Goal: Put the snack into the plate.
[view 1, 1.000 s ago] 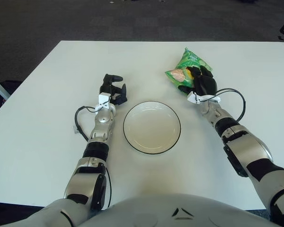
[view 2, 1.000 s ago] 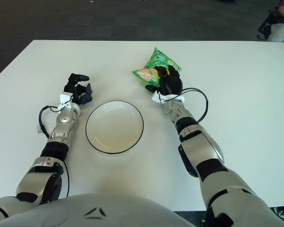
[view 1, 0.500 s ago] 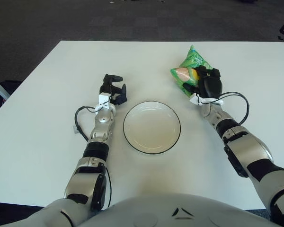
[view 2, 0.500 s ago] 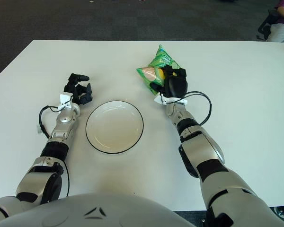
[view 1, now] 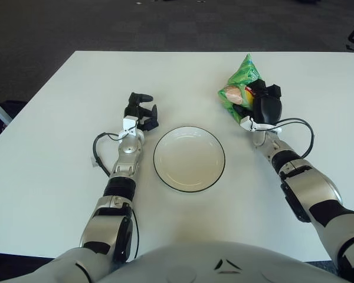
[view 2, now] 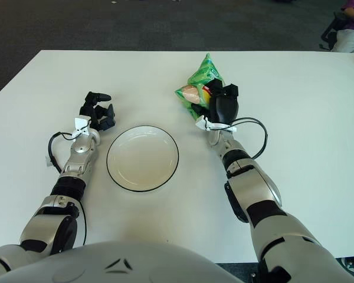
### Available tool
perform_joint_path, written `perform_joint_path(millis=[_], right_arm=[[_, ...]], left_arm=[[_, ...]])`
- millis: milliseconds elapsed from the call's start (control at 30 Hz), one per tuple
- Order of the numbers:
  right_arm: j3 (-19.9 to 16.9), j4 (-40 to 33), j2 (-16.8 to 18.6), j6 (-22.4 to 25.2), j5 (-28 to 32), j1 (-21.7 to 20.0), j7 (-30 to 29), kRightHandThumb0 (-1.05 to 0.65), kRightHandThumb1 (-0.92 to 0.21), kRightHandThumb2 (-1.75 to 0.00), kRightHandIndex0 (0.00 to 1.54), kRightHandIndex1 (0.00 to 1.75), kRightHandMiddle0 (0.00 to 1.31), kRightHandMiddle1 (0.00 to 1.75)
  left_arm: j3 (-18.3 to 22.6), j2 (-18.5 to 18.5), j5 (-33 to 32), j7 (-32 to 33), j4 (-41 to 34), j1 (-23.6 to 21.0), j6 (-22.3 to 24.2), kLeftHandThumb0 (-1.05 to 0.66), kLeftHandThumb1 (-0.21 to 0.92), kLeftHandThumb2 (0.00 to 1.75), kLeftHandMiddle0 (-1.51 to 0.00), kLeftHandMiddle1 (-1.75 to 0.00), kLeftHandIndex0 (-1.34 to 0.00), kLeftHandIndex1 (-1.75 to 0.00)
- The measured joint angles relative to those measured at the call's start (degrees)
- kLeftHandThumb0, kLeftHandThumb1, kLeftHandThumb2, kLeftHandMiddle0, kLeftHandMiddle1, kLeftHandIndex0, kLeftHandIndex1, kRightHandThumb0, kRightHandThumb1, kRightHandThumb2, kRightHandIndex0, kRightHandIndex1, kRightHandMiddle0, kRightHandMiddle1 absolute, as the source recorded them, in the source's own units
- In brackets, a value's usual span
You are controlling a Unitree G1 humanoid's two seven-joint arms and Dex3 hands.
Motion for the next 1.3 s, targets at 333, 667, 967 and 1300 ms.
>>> perform_joint_path(millis=[333, 667, 967, 1300], right_arm=[[-0.52, -3.14, -0.97, -4.62, -0.43, 1.60, -5.17, 0.00, -0.44, -1.14, 0.46, 1.75, 0.43, 1.64], [-0.12, -8.42, -1.48, -5.26, -2.97, 3.12, -10.74, 0.00, -0.44, -1.15, 0.46, 1.75, 0.40, 1.68], [-0.31, -18.70, -2.30, -4.71, -6.09, 4.94, -11.88, 0.00, -0.47, -1.13, 0.45, 1.73, 0.34, 1.74], [0.08, -24.75, -4.03, -5.36, -9.83, 5.80, -12.72, 0.35, -0.64, -0.90, 0.37, 1.74, 0.51, 1.75]], left_arm=[[0.02, 0.02, 0.00, 0.22, 0.27, -0.15, -0.35, -0.01, 0.48, 1.05, -0.56, -1.68, -0.38, -1.57], [0.06, 0.19, 0.00, 0.30, 0.66, -0.41, -0.45, -0.01, 0.48, 1.06, -0.56, -1.68, -0.38, -1.57], [0.06, 0.35, 0.06, 0.40, 0.83, -0.47, -0.46, -0.01, 0.48, 1.06, -0.55, -1.68, -0.38, -1.57], [0.05, 0.47, 0.22, 0.65, 1.24, -0.78, -0.47, -0.01, 0.48, 1.06, -0.55, -1.69, -0.39, -1.57]])
